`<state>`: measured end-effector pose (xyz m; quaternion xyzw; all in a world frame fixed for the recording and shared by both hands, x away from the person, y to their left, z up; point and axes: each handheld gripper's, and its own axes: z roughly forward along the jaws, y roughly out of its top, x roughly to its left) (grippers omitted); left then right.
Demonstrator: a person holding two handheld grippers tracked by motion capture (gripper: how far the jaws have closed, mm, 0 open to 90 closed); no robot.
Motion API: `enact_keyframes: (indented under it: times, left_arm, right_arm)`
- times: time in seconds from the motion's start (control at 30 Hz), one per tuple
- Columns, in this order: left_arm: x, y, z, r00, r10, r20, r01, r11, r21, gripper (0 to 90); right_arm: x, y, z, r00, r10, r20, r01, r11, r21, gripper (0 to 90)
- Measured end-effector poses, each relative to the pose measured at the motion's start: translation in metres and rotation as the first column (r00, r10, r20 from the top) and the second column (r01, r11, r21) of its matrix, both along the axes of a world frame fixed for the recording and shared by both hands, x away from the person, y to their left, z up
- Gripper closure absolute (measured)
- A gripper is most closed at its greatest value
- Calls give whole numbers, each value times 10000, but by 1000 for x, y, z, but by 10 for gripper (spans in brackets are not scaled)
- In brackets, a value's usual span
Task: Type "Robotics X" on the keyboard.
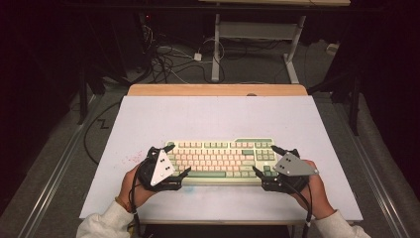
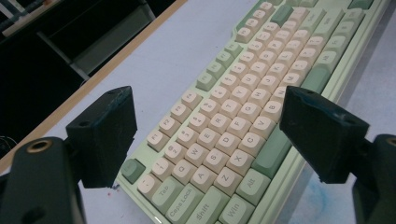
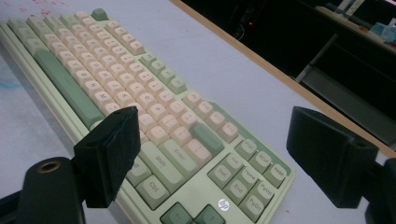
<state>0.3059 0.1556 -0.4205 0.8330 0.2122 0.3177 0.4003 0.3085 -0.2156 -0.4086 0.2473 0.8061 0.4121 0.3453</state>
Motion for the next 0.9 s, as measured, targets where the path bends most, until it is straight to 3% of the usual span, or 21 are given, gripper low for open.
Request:
enact_keyframes:
  times: [0.3, 0.33, 0.7, 0.83, 0.9]
  left_arm:
    - [-6, 10, -3, 9998, 203, 68, -205, 9993, 301, 181]
    - [-7, 11, -3, 9998, 195, 88, -198, 9993, 309, 150]
    - [-11, 23, -7, 9996, 209, 198, -209, 9998, 10, 148]
    - [-9, 26, -14, 9994, 307, 183, -314, 9989, 352, 148]
    - [-8, 29, -16, 9995, 298, 73, -300, 9992, 248, 148]
  right_arm:
    - [-4, -11, 0, 9997, -222, -56, 222, 9998, 28, 168]
    - [-5, -12, 1, 9997, -256, -56, 256, 9997, 31, 168]
    - [-10, -36, 1, 9980, -613, -133, 616, 9978, 230, 166]
    - [-13, -47, -1, 9965, -833, -35, 834, 9960, 328, 168]
    - [-14, -53, -3, 9956, -938, -65, 940, 9949, 367, 167]
